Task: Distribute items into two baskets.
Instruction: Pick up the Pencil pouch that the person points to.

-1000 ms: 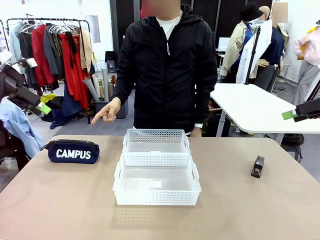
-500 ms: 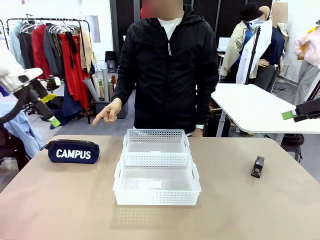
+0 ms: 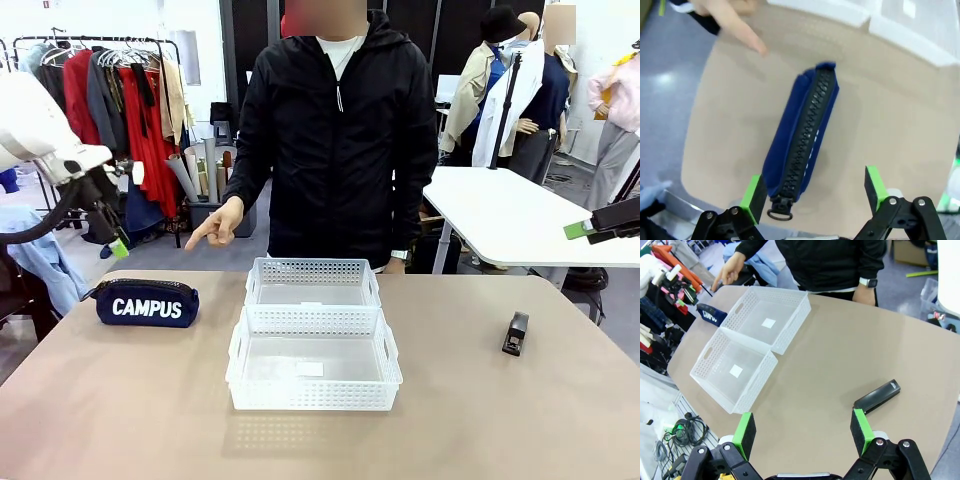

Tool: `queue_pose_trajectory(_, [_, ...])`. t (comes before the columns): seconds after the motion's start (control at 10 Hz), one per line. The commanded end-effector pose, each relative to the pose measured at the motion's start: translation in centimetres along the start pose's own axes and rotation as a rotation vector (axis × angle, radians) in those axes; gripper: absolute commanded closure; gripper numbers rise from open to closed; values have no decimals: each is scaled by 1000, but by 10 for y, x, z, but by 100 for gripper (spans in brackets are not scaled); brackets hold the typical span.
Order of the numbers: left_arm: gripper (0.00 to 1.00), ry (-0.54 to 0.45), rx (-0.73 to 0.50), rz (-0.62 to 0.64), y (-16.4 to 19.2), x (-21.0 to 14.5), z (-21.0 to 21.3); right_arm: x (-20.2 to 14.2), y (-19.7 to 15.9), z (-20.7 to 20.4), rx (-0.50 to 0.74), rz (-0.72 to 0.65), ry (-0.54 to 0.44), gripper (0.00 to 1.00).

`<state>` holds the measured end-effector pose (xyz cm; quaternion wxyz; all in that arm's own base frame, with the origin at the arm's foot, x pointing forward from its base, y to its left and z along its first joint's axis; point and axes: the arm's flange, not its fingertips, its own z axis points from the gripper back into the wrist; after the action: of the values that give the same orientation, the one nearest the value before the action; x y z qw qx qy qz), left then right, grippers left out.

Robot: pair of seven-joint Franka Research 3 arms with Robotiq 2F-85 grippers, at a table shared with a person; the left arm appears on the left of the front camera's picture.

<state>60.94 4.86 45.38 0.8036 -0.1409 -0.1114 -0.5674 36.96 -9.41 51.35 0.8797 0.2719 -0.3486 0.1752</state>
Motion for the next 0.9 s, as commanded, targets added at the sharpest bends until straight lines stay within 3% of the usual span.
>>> queue_pose_trajectory(0.0, [0, 95, -38, -160, 12, 6, -6, 1, -1, 0, 18, 3, -17, 0])
queue_pose_trajectory(0.3, [0, 105, -72, -358, 1, 22, -8, 1, -1, 0, 18, 3, -17, 0])
queue_pose_trajectory(0.8, [0, 221, -113, -435, 10, 23, -39, 1, -1, 0, 18, 3, -17, 0])
